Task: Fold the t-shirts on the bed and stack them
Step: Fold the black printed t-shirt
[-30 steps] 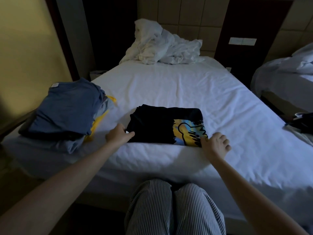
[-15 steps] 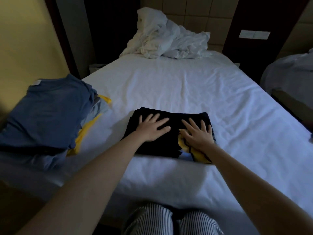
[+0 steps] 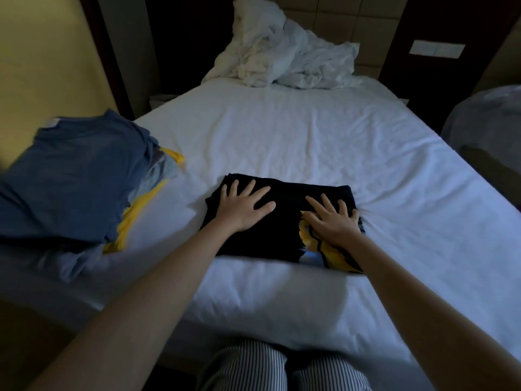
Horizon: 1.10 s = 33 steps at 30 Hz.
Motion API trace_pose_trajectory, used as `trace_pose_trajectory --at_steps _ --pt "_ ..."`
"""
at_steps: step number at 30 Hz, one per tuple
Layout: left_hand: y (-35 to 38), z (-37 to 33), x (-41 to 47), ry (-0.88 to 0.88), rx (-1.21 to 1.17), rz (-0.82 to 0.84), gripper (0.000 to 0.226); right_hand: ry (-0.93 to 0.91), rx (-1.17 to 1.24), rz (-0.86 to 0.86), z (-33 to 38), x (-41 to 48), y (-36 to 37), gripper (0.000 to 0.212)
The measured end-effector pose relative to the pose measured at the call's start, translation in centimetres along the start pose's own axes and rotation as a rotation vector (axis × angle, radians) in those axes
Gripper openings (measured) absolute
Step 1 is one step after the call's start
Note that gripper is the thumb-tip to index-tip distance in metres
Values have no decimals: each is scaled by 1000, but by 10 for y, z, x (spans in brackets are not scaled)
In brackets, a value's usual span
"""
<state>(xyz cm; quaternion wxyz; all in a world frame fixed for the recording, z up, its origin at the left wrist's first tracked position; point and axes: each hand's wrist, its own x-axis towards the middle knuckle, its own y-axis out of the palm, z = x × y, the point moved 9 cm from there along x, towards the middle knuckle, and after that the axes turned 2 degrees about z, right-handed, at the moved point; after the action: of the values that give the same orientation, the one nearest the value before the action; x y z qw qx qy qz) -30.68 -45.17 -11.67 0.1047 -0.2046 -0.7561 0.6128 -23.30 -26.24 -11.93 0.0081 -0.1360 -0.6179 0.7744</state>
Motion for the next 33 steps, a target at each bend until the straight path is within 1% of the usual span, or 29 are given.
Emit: trace_pose_trajectory --at_steps 4,5,7,8,9,10,11,13,15,16,17,18,20,21,23,26,29,31,33 --pt "-10 9 -23 39 -63 8 54 -20 -17 112 4 0 -10 57" --pt "-15 18 -31 15 -114 -16 55 -37 -19 94 7 2 -17 56" --pt "-26 52 -49 -124 -258 -124 61 -98 -64 -41 21 6 -36 54" --pt "-29 69 -60 -220 -389 -163 69 -143 -97 -120 32 8 -46 55" --pt "-29 82 -70 -302 -546 -187 76 -195 -105 -162 43 10 -51 56" --pt "-28 88 -77 -350 -672 -204 79 -251 -85 -156 55 14 -53 56" --pt "-27 91 -81 -369 -737 -206 78 -301 -49 -118 66 19 -52 54" --pt "-30 89 -79 -389 -761 -188 67 -353 -22 -43 81 32 -50 54" --pt "-32 83 -70 -378 -811 -137 64 -351 -22 4 84 47 -43 57" --pt "-29 78 -63 -357 -817 -111 64 -329 -20 26 83 54 -36 59" --pt "-27 71 -56 -344 -771 -96 65 -302 -36 35 80 59 -25 59" --pt "-24 67 -50 -361 -652 -110 65 -276 -68 15 79 62 -16 58" --pt "-25 61 -42 -409 -365 -228 63 -242 -111 -97 77 64 -7 54" --pt "-25 58 -41 -410 -301 -281 60 -239 -115 -145 77 64 -7 52" --pt "-23 57 -36 -374 -331 -319 55 -249 -101 -180 80 63 -10 50" --pt "-22 61 -26 -261 -375 -276 43 -238 -99 -177 81 59 -15 49" --pt "-31 53 -17 -114 -392 -253 31 -209 -141 -109 81 53 -16 48" --pt "-40 51 -8 -84 -357 -207 31 -165 -116 -13 82 44 -13 50" --pt "-51 52 5 -84 -298 -158 34 -126 -16 125 82 25 -4 57"
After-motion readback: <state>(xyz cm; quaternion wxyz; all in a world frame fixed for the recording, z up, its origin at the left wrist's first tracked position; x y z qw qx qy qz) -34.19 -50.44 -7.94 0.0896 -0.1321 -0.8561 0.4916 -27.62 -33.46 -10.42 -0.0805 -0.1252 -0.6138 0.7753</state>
